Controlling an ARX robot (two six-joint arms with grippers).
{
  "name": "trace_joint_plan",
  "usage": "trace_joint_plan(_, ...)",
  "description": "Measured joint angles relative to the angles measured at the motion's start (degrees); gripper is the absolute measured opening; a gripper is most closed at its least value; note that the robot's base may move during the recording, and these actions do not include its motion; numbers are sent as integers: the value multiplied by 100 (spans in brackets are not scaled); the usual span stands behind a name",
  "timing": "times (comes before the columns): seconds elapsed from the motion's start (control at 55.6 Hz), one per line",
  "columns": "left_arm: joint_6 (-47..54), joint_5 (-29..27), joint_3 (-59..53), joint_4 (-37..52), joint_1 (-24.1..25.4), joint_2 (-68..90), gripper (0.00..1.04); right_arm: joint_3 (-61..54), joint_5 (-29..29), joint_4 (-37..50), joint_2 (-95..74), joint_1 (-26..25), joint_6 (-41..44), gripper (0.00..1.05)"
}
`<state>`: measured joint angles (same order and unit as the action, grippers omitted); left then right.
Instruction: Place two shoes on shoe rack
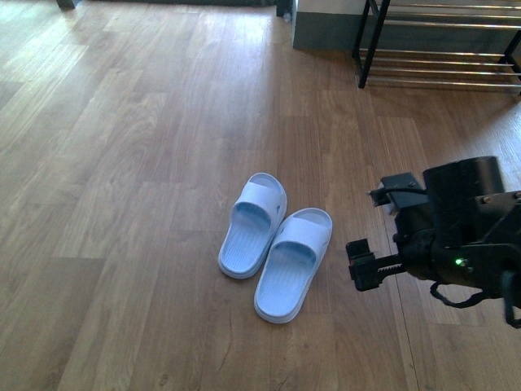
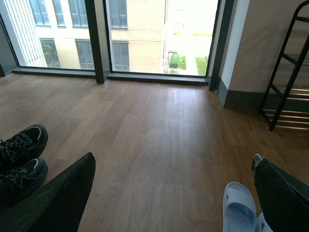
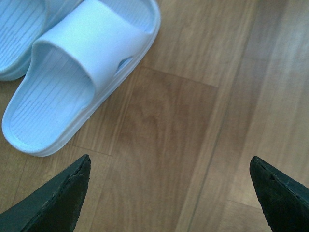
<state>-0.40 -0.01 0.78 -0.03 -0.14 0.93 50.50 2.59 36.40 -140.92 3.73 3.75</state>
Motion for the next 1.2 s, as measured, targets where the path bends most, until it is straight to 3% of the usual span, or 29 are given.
trace_joint_plan(0.324, 0, 0, 0, 0, 0, 0, 95, 1746, -472, -807, -1488, 282, -710, 96)
trace_joint_plan(0.683, 0, 0, 0, 0, 0, 0, 95, 3132, -494, -1246, -2302, 494, -1187, 96)
trace_joint_plan(1.025, 0, 0, 0, 2, 0, 0, 95, 4009, -260, -1287, -2929, 332, -1263, 95)
trace_joint_plan(1.205, 0, 0, 0, 0, 0, 0, 95, 4037, -533, -1147, -3018, 256, -1342, 59)
